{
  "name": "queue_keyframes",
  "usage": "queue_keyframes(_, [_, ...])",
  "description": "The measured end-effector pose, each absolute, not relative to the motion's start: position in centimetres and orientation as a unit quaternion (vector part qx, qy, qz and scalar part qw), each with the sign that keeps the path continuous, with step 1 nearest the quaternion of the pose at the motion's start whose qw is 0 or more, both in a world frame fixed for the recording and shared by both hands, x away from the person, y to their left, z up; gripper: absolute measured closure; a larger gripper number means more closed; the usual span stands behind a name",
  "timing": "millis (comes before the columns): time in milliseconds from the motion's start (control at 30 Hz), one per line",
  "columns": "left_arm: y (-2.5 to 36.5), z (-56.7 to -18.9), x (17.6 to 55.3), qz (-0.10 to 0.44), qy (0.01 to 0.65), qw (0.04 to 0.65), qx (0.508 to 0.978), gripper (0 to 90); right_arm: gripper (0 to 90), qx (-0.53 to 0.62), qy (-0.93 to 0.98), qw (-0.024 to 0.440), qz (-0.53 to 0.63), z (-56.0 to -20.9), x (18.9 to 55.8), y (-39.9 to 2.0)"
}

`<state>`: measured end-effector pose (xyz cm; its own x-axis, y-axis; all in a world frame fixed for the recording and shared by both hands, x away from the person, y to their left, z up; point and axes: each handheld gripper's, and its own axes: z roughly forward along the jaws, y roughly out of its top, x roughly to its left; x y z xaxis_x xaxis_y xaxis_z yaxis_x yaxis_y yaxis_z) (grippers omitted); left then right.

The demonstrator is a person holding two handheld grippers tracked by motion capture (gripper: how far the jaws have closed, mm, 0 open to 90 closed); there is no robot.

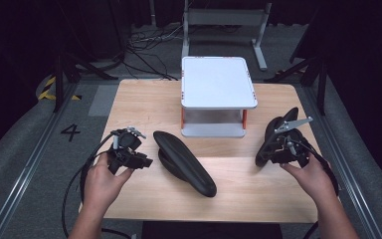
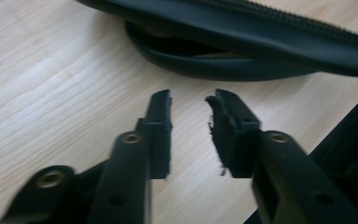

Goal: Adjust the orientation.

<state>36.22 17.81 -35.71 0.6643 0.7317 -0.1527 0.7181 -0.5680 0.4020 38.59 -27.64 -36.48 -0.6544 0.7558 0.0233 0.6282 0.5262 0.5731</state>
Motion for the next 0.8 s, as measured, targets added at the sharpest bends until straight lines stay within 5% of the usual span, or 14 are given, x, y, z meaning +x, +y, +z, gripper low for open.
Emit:
queue_keyframes(100, [16.7,-37.1,36.7,0.007,0.403,0.205,0.892,77.3,46.1,0.402,0.865,0.114,0.278,-36.5,38.5,-27.7])
queue_keyframes(200, [16.1,-38.4,37.4,-0.019,0.408,0.211,0.888,66.2,45.6,0.401,0.865,0.115,0.278,-36.5,38.5,-27.7])
queue_keyframes(333, [15.5,-39.7,37.7,-0.021,0.409,0.180,0.894,64.9,45.1,0.401,0.865,0.113,0.280,-36.6,38.4,-27.6])
queue_keyframes(667, [13.8,-42.1,38.0,-0.029,0.388,0.147,0.909,89.4,44.8,0.399,0.865,0.117,0.281,-36.5,38.2,-27.7])
queue_keyframes(800, [13.5,-42.6,38.2,-0.031,0.389,0.157,0.907,89.6,44.8,0.397,0.866,0.116,0.281,-36.5,38.2,-27.6])
